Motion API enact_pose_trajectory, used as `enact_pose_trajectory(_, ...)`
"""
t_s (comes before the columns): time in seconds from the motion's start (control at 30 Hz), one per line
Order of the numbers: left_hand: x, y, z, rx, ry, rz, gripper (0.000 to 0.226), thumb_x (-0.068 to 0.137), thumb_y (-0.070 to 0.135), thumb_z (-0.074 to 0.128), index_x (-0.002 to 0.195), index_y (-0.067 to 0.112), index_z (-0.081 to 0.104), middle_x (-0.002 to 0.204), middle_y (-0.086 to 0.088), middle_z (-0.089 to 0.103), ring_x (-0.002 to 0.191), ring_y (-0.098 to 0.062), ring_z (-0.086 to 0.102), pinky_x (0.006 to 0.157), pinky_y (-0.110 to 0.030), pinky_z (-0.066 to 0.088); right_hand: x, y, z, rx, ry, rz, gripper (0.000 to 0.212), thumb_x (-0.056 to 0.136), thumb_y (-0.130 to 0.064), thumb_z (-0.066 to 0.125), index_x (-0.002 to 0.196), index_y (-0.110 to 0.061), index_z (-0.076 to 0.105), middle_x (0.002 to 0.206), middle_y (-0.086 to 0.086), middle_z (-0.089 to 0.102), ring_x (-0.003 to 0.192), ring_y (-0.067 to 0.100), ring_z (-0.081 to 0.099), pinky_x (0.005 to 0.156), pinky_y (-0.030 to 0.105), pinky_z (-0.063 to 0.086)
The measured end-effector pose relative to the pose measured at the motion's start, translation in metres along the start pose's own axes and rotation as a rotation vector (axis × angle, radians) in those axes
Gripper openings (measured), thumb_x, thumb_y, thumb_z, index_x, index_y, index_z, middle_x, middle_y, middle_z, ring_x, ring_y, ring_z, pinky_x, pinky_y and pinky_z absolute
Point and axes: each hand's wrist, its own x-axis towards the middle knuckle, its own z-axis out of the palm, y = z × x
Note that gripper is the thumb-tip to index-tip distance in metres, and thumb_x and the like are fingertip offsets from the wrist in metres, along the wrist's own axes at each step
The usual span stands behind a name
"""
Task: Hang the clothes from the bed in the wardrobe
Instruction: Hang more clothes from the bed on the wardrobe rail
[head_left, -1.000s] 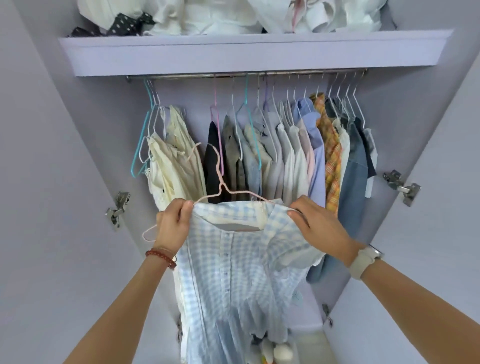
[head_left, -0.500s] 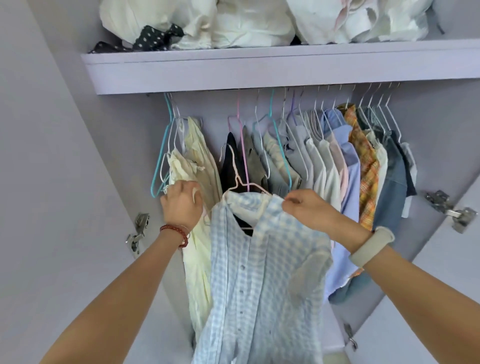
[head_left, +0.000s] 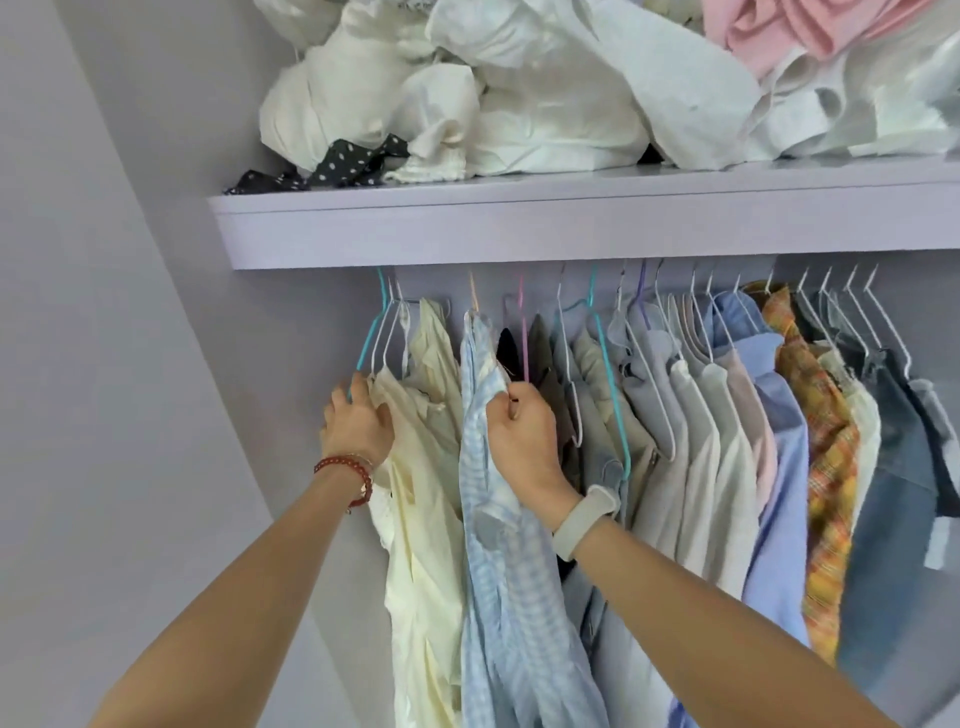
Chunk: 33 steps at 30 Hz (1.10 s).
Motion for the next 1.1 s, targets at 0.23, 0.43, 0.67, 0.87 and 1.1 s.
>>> enact_pose_trajectory(0.23, 0.016, -0.009, 0.010, -0.026, 0.135, 0.026, 0.033, 0.094, 0.019, 0.042, 0.125, 0.009, 0.045, 0.125, -0.015, 0.049, 0.115, -0.032, 0.038, 0.093, -0.042, 0.030, 0.035, 0.013, 0.047, -0.027, 0.008, -0.109, 0.021, 0.092, -0.006, 0.039, 0.072, -0.009, 0.042, 0.054, -0.005, 0.035, 0.051, 0.011, 0.035, 0.055, 0.035, 0.034)
enact_pose_trajectory(0.43, 0.021, -0.013, 0.020, -0.227, 0.191, 0.076, 0.024, 0.094, 0.019, 0.044, 0.115, 0.009, 0.050, 0.120, -0.010, 0.048, 0.112, -0.028, 0.042, 0.096, -0.040, 0.029, 0.075, 0.023, 0.078, -0.018, 0.152, -0.072, 0.017, 0.093, -0.007, 0.039, 0.086, 0.003, 0.050, 0.059, 0.004, 0.045, 0.062, 0.026, 0.047, 0.058, 0.038, 0.039)
enact_pose_trajectory(0.67, 0.028, -0.028, 0.023, -0.452, 0.121, 0.058, 0.031, 0.096, 0.031, 0.040, 0.125, 0.019, 0.043, 0.132, -0.003, 0.042, 0.111, -0.021, 0.050, 0.085, -0.026, 0.036, 0.093, 0.052, 0.100, -0.163, -0.034, -0.010, 0.018, 0.096, -0.012, 0.037, 0.078, -0.008, 0.040, 0.065, 0.007, 0.046, 0.066, 0.025, 0.047, 0.056, 0.031, 0.033)
enact_pose_trajectory(0.87, 0.043, -0.029, 0.023, -0.481, -0.023, -0.118, 0.038, 0.098, 0.026, 0.035, 0.133, 0.014, 0.045, 0.125, -0.016, 0.051, 0.112, -0.033, 0.050, 0.091, -0.034, 0.039, 0.088, 0.036, 0.120, -0.250, -0.207, -0.126, 0.029, 0.096, -0.010, 0.036, 0.067, -0.012, 0.038, 0.064, 0.011, 0.053, 0.066, 0.028, 0.047, 0.058, 0.028, 0.028)
enact_pose_trajectory(1.1, 0.046, -0.030, 0.014, -0.559, 0.038, -0.172, 0.037, 0.097, 0.019, 0.037, 0.130, 0.004, 0.045, 0.125, -0.017, 0.045, 0.112, -0.034, 0.049, 0.098, -0.042, 0.040, 0.098, 0.015, 0.139, -0.259, -0.379, -0.076, 0.042, 0.095, -0.012, 0.038, 0.055, -0.019, 0.026, 0.075, 0.022, 0.049, 0.073, 0.022, 0.042, 0.068, 0.034, 0.037)
